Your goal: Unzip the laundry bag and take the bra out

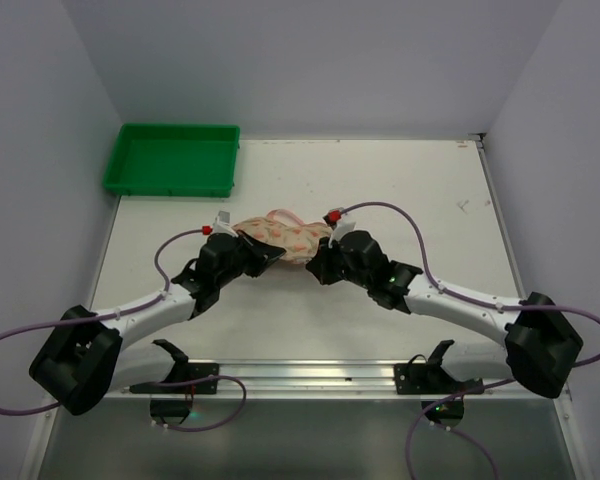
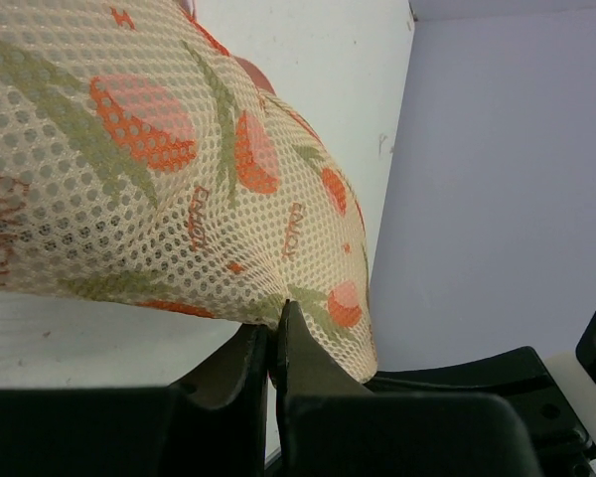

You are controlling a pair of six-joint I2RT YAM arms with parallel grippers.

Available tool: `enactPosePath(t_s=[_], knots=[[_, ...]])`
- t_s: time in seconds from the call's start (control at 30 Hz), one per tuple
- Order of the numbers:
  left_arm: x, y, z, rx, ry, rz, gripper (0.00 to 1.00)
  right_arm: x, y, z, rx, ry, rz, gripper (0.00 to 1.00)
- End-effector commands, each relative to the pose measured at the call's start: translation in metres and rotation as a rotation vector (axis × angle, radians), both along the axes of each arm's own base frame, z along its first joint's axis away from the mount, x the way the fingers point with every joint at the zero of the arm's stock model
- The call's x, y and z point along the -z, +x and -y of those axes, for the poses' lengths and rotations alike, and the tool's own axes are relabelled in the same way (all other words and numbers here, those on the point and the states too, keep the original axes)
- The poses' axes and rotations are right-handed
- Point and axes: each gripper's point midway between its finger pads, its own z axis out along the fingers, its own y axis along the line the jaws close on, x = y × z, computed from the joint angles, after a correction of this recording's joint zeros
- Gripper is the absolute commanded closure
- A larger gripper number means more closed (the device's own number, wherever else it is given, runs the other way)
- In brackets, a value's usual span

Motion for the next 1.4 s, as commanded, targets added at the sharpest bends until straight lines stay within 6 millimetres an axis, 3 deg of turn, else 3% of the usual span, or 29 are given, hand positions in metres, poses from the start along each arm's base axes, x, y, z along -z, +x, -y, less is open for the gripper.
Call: enactPosePath(t_s=[0.0, 0.23, 0.37, 0.5, 0.57, 0.6, 0.67, 0.7, 0.77, 0.8, 0.83, 0.87, 0.93, 0.97, 1.13, 1.33, 1.37], knots=[[0.006, -0.005, -0.007, 0.047, 0.039, 0.013, 1.00, -0.009, 0.010, 0.034, 0.070, -0.084, 0.094, 1.00], [0.026, -0.002, -0.022, 0.144, 0.095, 0.001, 1.00, 0.000, -0.011, 0.057, 0.035, -0.147, 0.064, 1.00], [0.035, 0.011, -0.030, 0.244, 0.215, 0.023, 1.00, 0.002, -0.017, 0.064, 0.033, -0.150, 0.065, 1.00], [0.037, 0.029, -0.023, 0.396, 0.340, 0.095, 1.00, -0.004, -0.019, 0.050, -0.046, -0.136, 0.070, 1.00], [0.025, 0.042, -0.012, 0.440, 0.330, 0.145, 0.94, -0.014, -0.021, 0.030, -0.113, -0.085, 0.060, 1.00], [0.022, 0.045, -0.011, 0.443, 0.332, 0.153, 0.82, -0.009, -0.020, 0.021, -0.131, -0.077, 0.032, 1.00], [0.013, 0.051, -0.011, 0.406, 0.319, 0.150, 0.66, -0.022, -0.021, -0.001, -0.192, -0.012, 0.027, 1.00], [0.012, 0.050, -0.013, 0.383, 0.315, 0.133, 0.41, -0.015, -0.020, -0.009, -0.200, -0.017, -0.007, 1.00], [0.015, 0.044, -0.026, 0.309, 0.329, 0.101, 0.16, -0.023, -0.016, -0.025, -0.212, -0.004, -0.007, 1.00], [0.014, 0.039, -0.028, 0.270, 0.297, 0.075, 0.02, -0.013, -0.013, -0.030, -0.214, -0.024, -0.030, 1.00], [0.005, 0.035, -0.032, 0.236, 0.276, 0.096, 0.00, -0.021, -0.008, -0.040, -0.219, 0.000, -0.009, 1.00], [0.019, 0.021, -0.036, 0.210, 0.244, 0.044, 0.00, -0.021, -0.007, -0.045, -0.222, 0.004, -0.017, 1.00], [0.018, 0.010, -0.039, 0.180, 0.201, 0.040, 0.00, -0.013, -0.007, -0.054, -0.245, 0.008, -0.044, 1.00], [0.031, -0.003, -0.040, 0.170, 0.166, -0.012, 0.00, -0.015, -0.007, -0.058, -0.249, 0.016, -0.047, 1.00], [0.029, -0.020, -0.014, 0.194, 0.096, -0.005, 0.05, -0.012, -0.007, -0.069, -0.272, 0.023, -0.062, 1.00], [0.024, -0.006, -0.006, 0.149, 0.079, 0.012, 0.19, -0.007, -0.010, -0.065, -0.266, 0.010, -0.068, 1.00], [0.021, -0.004, -0.006, 0.139, 0.075, 0.026, 0.26, -0.009, -0.011, -0.062, -0.260, 0.008, -0.058, 1.00]])
